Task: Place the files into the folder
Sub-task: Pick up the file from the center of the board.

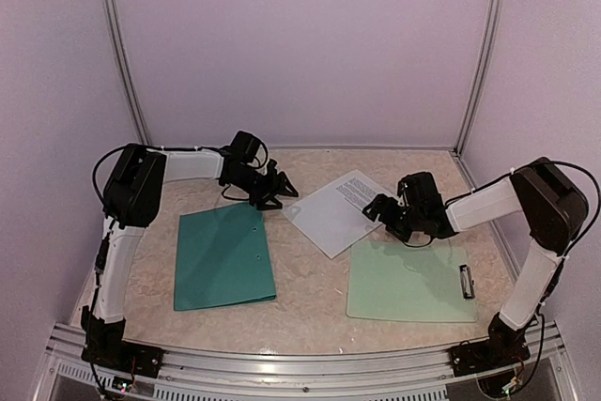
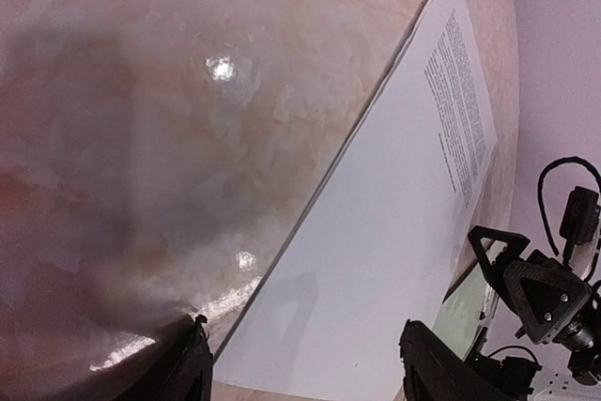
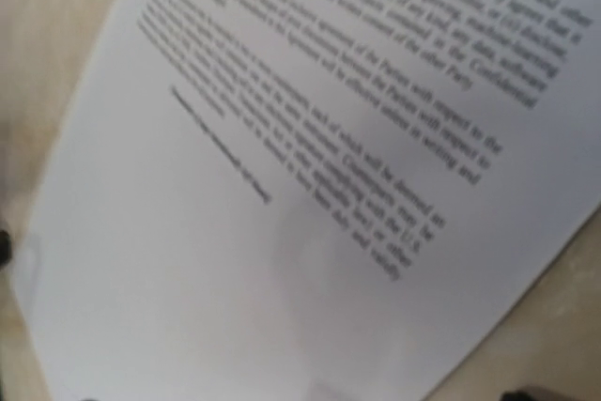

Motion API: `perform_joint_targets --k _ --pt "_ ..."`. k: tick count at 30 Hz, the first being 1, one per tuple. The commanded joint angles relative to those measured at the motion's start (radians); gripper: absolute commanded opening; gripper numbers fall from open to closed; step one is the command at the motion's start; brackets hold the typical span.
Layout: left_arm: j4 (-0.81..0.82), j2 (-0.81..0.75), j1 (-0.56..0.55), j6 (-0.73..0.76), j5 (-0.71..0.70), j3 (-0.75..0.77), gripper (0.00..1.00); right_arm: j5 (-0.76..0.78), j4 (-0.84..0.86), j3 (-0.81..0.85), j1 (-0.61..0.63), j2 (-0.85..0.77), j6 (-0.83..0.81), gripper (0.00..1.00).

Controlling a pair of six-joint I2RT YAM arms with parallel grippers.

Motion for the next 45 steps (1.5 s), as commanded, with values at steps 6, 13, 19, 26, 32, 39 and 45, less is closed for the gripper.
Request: perform_joint_targets --k 6,13,19,26,32,39,45 --pt "-0.272 0.209 0.032 0.092 -0.025 0.424 0.67 -0.065 0.184 -0.084 -0.011 0.059 0.307 0.90" --pt "-0.298 0.266 0.026 0.071 0.017 0.436 0.66 -0.132 0.272 -0.083 -0.011 0.131 0.401 0.90" --pt "-0.300 0.266 0.013 0.072 0.041 0.402 0.60 -0.175 0.320 -0.067 -0.005 0.176 0.428 0.89" --pt "-0.253 0.179 0.008 0.045 0.058 0.237 0.53 -0.222 0.232 0.034 -0.006 0.224 0.339 0.89" --pt "-0.194 0.075 0.004 0.033 0.050 0.060 0.51 -0.229 0.155 0.072 -0.006 0.208 0.259 0.89" --pt "-0.111 -0.041 -0.006 -0.006 0.034 -0.133 0.50 -0.234 0.010 0.135 -0.011 0.183 0.109 0.89" --pt "-0.089 -0.140 -0.039 -0.024 0.006 -0.256 0.50 -0.277 -0.111 0.220 -0.027 0.217 -0.028 0.89"
